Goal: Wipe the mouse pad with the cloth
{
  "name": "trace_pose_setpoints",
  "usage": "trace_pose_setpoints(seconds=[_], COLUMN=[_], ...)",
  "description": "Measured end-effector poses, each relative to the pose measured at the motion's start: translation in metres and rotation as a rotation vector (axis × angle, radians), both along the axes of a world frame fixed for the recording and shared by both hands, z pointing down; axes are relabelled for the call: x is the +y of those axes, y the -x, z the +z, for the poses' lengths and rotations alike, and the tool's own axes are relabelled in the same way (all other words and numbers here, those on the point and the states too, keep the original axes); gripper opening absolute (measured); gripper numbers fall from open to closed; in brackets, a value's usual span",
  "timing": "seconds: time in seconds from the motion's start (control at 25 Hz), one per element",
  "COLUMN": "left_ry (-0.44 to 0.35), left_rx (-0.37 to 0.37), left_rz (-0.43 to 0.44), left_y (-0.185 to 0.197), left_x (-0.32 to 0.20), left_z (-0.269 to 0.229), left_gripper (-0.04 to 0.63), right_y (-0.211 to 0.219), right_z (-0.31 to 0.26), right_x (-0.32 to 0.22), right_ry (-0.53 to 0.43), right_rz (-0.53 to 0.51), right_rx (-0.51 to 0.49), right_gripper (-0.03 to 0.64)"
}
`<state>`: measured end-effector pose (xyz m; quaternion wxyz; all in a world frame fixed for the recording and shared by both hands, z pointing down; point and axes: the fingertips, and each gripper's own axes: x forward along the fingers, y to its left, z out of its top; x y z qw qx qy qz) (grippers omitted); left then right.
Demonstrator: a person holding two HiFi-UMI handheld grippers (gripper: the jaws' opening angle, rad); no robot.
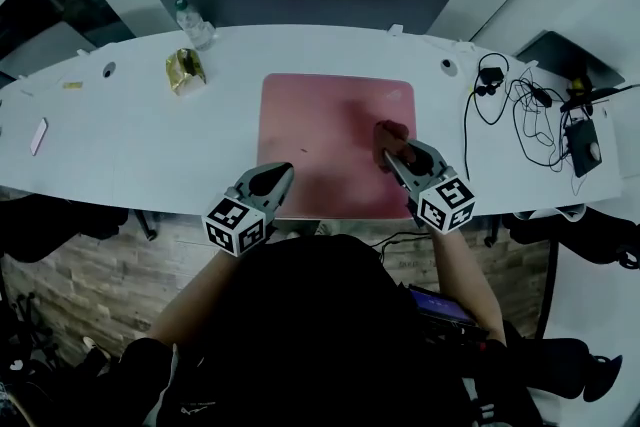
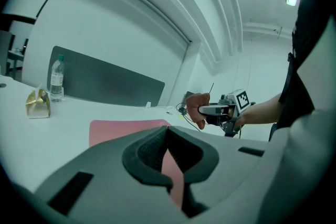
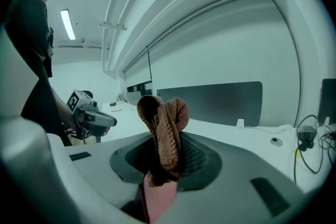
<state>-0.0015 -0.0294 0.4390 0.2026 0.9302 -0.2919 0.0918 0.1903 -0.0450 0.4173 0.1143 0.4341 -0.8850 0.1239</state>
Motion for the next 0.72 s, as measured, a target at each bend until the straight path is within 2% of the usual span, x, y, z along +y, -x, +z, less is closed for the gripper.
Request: trace_pose_setpoints(seconds=[0.72], left_ry=[-0.014], left_rx=[-0.003], left_rz=[0.020], left_y=[0.030], left_x=[0.051], left_z=[0.005], left_gripper=[0.009], right_y=[0.051], right_z=[0.020], right_x=[0.072], right_ry=[0.016], right_rz=[0.017], right_rx=[-0.084], right_gripper=[0.118])
